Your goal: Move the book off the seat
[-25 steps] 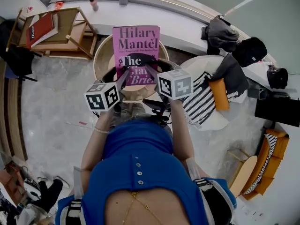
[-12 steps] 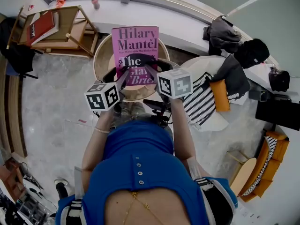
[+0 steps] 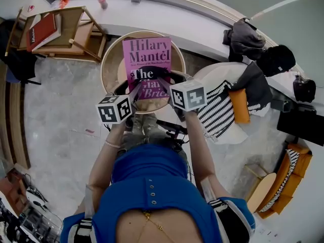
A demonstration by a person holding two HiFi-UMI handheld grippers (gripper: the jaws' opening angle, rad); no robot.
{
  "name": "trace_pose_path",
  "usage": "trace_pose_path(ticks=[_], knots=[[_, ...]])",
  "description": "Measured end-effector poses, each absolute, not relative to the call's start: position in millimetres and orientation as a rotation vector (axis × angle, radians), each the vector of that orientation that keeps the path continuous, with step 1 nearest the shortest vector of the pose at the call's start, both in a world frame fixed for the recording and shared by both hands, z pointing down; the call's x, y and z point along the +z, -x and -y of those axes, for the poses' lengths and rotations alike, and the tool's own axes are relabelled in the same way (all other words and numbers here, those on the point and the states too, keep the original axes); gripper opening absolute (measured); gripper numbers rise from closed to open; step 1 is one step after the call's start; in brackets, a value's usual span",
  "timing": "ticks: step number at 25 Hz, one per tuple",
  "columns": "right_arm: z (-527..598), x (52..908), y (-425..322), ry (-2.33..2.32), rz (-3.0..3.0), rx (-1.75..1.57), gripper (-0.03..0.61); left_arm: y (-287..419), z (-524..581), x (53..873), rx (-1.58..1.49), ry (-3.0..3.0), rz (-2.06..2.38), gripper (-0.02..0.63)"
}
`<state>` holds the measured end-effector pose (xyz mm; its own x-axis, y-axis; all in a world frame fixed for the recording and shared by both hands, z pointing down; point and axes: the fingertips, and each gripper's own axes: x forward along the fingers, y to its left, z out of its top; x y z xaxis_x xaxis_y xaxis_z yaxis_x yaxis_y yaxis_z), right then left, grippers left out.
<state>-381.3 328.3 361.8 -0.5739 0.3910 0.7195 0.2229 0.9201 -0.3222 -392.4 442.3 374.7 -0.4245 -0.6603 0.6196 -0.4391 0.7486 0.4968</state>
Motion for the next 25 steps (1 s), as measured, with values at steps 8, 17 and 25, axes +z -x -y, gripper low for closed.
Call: trace_pose_path(ticks=[8, 17, 25], knots=[[-316.7, 456.6, 411.9, 0.415, 2.113, 0.363, 0.176, 422.4, -431.1, 464.6, -0.294, -0.782, 1.991, 0.222], [-315.3, 643.7, 424.1, 0.303, 1.987, 0.617, 0.175, 446.5, -432.2, 637.4, -0.227, -0.726, 1.850, 0.222], [-323.8, 757.2, 427.1, 0.195, 1.969, 0.687, 0.173, 447.3, -444.5, 752.6, -0.300, -0.623, 1.777, 0.221]])
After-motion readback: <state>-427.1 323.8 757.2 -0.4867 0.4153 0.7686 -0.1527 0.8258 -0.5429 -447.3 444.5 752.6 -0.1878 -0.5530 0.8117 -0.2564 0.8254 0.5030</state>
